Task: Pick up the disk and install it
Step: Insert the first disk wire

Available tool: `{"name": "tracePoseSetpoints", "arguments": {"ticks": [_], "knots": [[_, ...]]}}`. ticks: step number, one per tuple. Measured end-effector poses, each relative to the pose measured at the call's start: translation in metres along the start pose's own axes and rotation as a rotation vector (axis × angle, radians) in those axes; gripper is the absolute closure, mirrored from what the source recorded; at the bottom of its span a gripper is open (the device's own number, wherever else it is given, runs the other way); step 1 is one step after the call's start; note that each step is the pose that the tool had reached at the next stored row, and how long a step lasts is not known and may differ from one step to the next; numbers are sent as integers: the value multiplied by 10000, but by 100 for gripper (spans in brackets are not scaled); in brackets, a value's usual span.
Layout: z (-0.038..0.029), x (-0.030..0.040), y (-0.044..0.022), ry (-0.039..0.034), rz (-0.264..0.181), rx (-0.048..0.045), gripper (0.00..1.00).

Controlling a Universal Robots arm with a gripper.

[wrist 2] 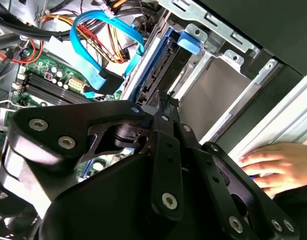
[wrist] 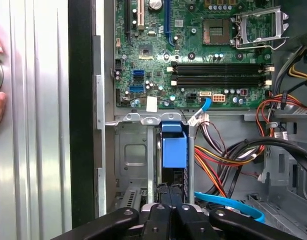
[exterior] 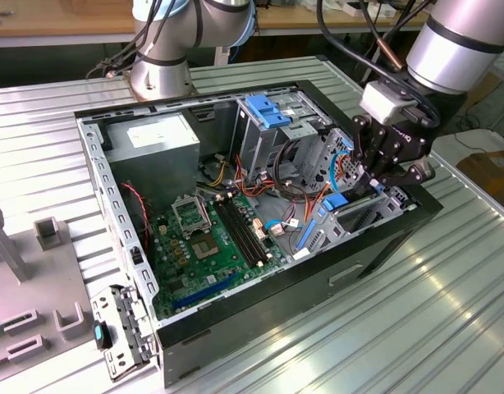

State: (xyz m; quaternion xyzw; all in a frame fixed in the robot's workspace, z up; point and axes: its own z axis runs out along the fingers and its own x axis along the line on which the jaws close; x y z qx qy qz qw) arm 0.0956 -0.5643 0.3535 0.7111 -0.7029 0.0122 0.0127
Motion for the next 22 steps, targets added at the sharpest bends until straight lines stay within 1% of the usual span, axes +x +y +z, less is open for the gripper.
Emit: {"name": "tracePoseSetpoints", "arguments": {"ticks": [3, 5, 7, 9, 20, 21, 22], "knots": [[0, 1, -34, 0, -343, 12, 88], [0, 1, -43, 0, -524, 18, 88], [0, 1, -43, 0, -537, 19, 88], [0, 2, -43, -27, -539, 20, 88], [0, 2, -43, -30, -539, 15, 88], [0, 1, -24, -28, -538, 19, 88], [1, 0, -24, -27, -538, 21, 88]]}}
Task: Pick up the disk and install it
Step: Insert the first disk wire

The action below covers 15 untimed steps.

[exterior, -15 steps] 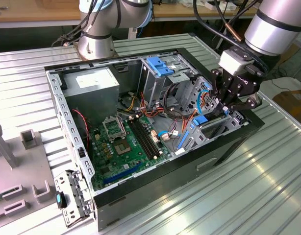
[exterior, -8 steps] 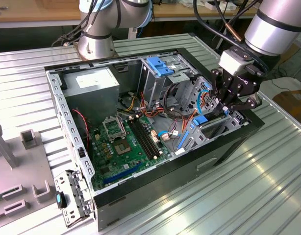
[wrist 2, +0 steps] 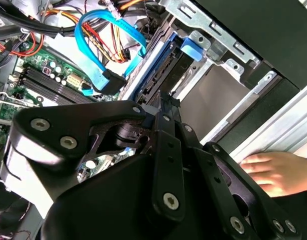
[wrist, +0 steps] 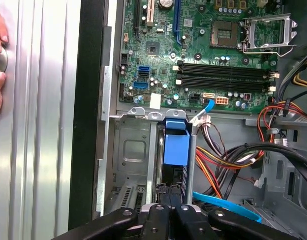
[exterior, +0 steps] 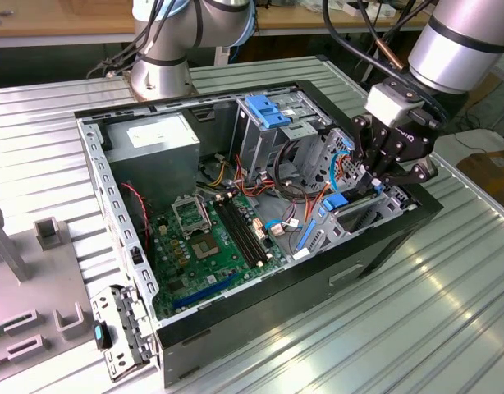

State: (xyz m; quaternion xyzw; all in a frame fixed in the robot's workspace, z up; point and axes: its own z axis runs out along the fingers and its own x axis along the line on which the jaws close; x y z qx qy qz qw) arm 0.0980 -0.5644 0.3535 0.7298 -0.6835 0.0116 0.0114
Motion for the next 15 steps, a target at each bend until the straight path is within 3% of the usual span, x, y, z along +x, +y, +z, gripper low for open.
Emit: {"name": "tracePoseSetpoints", "arguments": {"ticks": [1, 2, 3, 6, 7, 8, 10, 11, 12, 13, 15], "knots": [[-1, -1, 1, 16, -12, 30, 88], [-3, 0, 1, 23, -113, 123, 88], [-5, -1, 1, 32, -265, 276, 88], [-10, -1, 0, 51, -449, 524, 88], [-31, 0, 0, 113, -463, 586, 88], [-88, 1, 0, 183, -464, 604, 88], [-169, 3, 0, 224, -464, 619, 88], [-187, 3, 0, 239, -465, 624, 88], [-192, -3, -1, 351, -476, 615, 88], [-192, -3, -1, 409, -661, 619, 88], [-193, -6, -1, 404, -1134, 643, 88]]}}
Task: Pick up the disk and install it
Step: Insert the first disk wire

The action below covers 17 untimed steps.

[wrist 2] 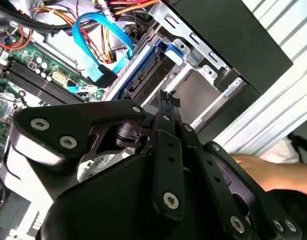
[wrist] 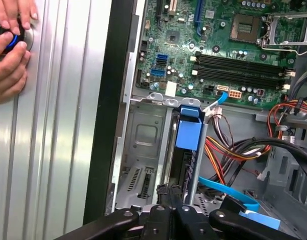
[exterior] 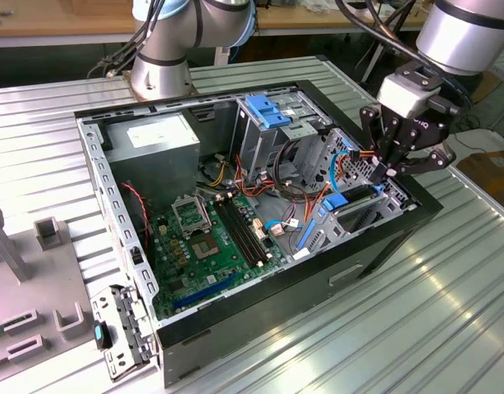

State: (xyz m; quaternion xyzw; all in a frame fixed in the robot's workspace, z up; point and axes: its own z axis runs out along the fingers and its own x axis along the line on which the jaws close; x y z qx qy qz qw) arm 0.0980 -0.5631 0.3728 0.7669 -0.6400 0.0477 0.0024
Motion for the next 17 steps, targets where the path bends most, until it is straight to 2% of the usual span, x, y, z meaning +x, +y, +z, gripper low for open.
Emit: {"name": "tracePoseSetpoints", "arguments": {"ticks": [2, 3, 5, 6, 9, 11, 13, 16, 17], "knots": [[-1, -1, 0, -19, -345, 26, 88], [0, -1, 0, -40, -715, 55, 88], [1, -4, -3, -66, -1155, 94, 88], [-1, -23, -20, -69, -1261, 103, 88], [-2, -71, -63, -72, -1340, 109, 88], [-3, -123, -114, -76, -1396, 114, 88], [-1, -158, -203, -71, -1477, 118, 88], [3, -175, -274, -75, -1574, 127, 88], [3, -175, -276, -74, -1577, 127, 88]]}}
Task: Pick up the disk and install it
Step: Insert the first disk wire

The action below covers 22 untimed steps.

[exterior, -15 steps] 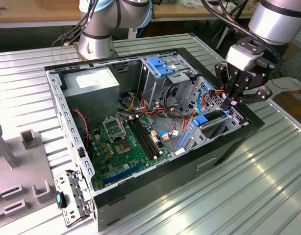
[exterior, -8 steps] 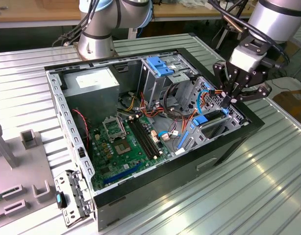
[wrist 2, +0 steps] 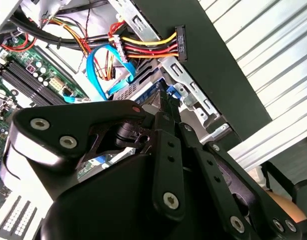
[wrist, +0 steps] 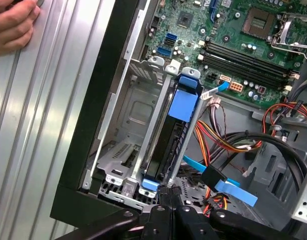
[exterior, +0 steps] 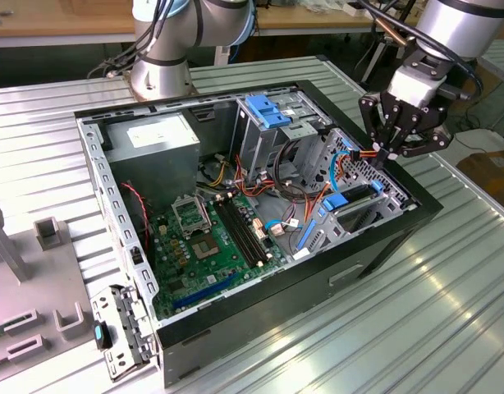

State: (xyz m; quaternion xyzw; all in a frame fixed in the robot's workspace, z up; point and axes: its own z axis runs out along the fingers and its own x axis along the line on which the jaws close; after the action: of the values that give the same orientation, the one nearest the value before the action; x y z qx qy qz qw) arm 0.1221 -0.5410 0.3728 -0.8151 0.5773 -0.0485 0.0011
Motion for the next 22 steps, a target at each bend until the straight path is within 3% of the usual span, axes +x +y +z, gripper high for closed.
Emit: {"name": "tracePoseSetpoints", "arguments": {"ticks": [15, 19, 22], "knots": [[0, -1, -1, -1, -69, 17, 88], [0, -1, -2, -57, -1029, 93, 88], [1, 1, -5, 9, -1204, 291, 88]]}}
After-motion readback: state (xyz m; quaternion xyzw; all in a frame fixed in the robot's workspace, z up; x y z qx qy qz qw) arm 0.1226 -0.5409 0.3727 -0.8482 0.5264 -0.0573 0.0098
